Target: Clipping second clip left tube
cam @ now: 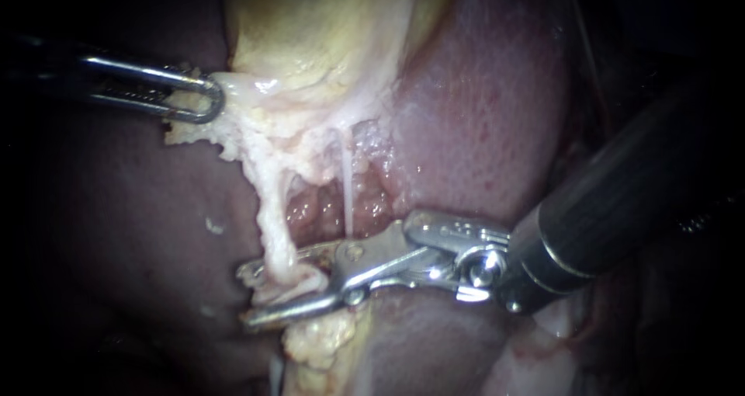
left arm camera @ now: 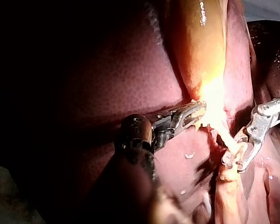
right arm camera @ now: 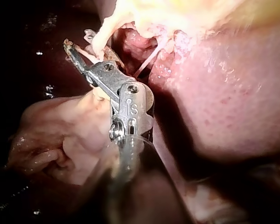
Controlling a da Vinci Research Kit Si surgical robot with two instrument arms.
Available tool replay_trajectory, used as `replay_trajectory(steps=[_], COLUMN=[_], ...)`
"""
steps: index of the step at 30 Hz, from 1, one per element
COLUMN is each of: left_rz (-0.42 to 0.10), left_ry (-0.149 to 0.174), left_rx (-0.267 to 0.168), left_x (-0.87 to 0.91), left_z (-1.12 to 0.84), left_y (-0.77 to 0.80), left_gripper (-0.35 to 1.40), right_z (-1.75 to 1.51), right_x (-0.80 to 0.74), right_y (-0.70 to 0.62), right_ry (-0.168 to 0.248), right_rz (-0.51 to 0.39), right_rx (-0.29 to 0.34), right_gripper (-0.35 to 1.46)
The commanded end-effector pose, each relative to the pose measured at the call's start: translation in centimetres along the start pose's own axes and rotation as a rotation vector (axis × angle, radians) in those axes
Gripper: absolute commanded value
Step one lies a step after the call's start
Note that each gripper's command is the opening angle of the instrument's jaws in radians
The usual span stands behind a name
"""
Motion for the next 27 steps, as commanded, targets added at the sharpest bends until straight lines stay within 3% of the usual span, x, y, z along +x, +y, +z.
replay_trajectory(steps=[1, 10, 27], left_rz=[0.0, 0.0, 0.0], left_ry=[0.0, 0.0, 0.0], left_rx=[0.0, 0.0, -0.001], left_x=[0.0, 0.0, 0.0], left_z=[0.0, 0.0, -0.01], left_y=[0.0, 0.0, -0.01], left_gripper=[-0.35, -0.35, -0.35], right_z=[0.0, -0.04, -0.07], right_x=[-0.01, -0.04, -0.08], right_y=[0.0, -0.01, -0.01], right_ry=[0.0, -0.001, -0.003], right_rz=[-0.001, 0.039, 0.038], right_rx=[0.001, 0.003, 0.004], right_gripper=[0.01, -0.35, -0.35])
